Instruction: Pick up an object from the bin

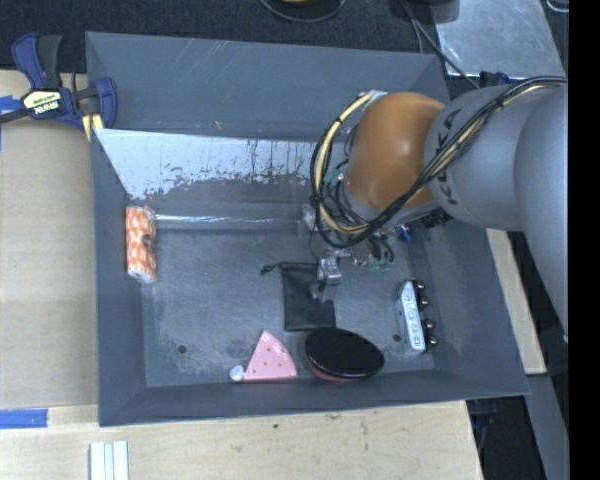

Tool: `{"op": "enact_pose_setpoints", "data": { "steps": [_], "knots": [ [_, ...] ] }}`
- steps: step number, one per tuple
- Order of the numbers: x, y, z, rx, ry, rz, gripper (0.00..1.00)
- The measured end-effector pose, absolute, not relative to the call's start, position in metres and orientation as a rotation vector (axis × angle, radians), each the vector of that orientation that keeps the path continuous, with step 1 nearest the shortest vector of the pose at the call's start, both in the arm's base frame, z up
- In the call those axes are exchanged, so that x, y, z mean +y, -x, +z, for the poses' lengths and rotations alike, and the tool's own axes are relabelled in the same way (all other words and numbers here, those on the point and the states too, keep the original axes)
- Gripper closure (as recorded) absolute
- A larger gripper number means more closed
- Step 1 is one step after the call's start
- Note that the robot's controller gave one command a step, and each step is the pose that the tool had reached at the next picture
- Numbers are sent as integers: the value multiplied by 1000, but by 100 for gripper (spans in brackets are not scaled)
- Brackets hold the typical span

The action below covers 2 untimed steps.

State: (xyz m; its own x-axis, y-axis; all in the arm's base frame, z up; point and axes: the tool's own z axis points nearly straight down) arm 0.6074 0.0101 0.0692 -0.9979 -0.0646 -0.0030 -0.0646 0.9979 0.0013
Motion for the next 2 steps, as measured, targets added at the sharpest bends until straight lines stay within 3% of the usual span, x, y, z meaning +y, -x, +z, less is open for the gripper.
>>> {"op": "enact_pose_setpoints", "data": {
  "steps": [1,2],
  "knots": [
    [33,-599,71,3044,722,-4,0],
    [10,-610,71,3129,101,4,100]
  ]
}}
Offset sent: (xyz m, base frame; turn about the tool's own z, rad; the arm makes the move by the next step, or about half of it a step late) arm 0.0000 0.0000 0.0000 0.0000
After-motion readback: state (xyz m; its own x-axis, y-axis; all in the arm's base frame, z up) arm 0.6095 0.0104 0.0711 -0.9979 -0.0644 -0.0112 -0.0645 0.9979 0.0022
